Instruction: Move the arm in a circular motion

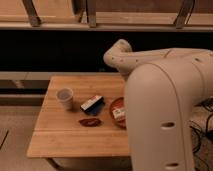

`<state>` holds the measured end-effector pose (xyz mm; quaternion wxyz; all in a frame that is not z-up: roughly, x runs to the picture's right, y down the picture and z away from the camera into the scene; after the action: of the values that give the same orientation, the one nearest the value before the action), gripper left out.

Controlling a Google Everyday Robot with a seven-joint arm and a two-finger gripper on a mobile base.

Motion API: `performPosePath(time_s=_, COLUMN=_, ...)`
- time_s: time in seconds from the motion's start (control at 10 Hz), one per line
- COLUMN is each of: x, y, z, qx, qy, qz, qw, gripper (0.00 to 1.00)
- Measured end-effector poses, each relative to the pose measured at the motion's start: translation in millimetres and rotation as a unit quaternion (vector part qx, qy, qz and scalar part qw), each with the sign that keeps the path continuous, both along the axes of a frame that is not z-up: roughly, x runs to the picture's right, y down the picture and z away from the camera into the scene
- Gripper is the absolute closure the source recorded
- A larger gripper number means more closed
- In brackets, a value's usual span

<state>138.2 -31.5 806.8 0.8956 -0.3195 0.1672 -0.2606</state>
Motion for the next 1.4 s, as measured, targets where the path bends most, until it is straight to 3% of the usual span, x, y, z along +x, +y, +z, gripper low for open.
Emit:
performPosePath(time_s=0.2, x=-51, y=-5, z=9.5, qx=-0.007, qy=-0.036, qz=-0.04, qw=0.9986, gripper=0.2)
performPosePath(time_s=0.3, x=-70, y=6, z=12.2, qx=-0.021, qy=-0.052, qz=-0.058, qw=0.9967, gripper=0.2)
performPosePath(time_s=0.4, x=-71, y=27, z=11.7, qx=-0.042, qy=-0.057, qz=-0.064, qw=0.9954, gripper=0.2)
performPosePath(time_s=0.5, x=-50, y=42, z=7.3, qx=-0.053, qy=-0.044, qz=-0.053, qw=0.9962, gripper=0.2)
performPosePath(time_s=0.7, x=18, y=49, z=-7.6, qx=-0.045, qy=0.009, qz=0.003, qw=0.999, gripper=0.2)
performPosePath(time_s=0.8, x=48, y=38, z=-14.6, qx=-0.028, qy=0.034, qz=0.031, qw=0.9986, gripper=0.2)
performPosePath(time_s=0.9, x=61, y=24, z=-18.2, qx=-0.012, qy=0.045, qz=0.045, qw=0.9979, gripper=0.2)
performPosePath(time_s=1.0, x=59, y=-4, z=-19.0, qx=0.015, qy=0.046, qz=0.05, qw=0.9976, gripper=0.2)
performPosePath(time_s=1.2, x=8, y=-43, z=-14.5, qx=0.042, qy=0.006, qz=0.022, qw=0.9989, gripper=0.2)
performPosePath(time_s=1.4, x=-89, y=-59, z=-13.3, qx=0.05, qy=-0.075, qz=-0.036, qw=0.9953, gripper=0.2)
